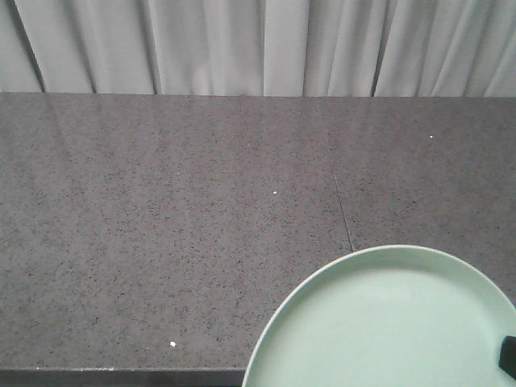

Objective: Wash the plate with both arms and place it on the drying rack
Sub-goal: 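Hold the plate in the right gripper while the base turns away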

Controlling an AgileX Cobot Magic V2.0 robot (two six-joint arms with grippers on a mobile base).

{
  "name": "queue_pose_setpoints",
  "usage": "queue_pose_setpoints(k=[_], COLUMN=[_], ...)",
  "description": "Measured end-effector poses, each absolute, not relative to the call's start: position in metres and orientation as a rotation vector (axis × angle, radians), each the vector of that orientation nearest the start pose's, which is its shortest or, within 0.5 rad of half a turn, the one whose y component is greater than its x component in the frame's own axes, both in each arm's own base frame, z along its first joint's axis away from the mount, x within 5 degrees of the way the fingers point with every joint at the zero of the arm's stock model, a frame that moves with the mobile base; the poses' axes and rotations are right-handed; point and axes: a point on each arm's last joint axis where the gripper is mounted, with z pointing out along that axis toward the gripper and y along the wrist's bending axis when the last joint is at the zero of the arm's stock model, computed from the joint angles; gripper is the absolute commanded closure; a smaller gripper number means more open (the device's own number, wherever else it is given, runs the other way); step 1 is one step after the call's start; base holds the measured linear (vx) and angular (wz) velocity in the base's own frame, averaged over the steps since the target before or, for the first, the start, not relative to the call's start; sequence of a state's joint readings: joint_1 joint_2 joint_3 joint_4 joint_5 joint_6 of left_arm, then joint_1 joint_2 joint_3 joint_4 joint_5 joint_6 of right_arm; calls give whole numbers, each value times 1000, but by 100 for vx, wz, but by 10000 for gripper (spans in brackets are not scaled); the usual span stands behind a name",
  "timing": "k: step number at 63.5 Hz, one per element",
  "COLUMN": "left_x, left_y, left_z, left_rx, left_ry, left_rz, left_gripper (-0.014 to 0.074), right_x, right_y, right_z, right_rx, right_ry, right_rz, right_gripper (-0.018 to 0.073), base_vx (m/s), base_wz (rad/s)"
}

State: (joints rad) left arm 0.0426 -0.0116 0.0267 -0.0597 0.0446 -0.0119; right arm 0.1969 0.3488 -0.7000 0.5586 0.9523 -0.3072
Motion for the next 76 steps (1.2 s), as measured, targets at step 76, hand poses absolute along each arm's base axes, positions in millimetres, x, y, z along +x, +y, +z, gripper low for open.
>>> queue_pose_setpoints(k=[76], left_x=[57], left_y=[2], left_z=[201], left_rx=[-86], left_ry=[1541], left_rz=[-25], left_gripper=[603], right_x=[31], right_y=[46], right_z=[348], right_rx=[-443], right_ry=[1960], right_rz=[600], right_gripper=[561], base_vx=[-1], base_wz=[4])
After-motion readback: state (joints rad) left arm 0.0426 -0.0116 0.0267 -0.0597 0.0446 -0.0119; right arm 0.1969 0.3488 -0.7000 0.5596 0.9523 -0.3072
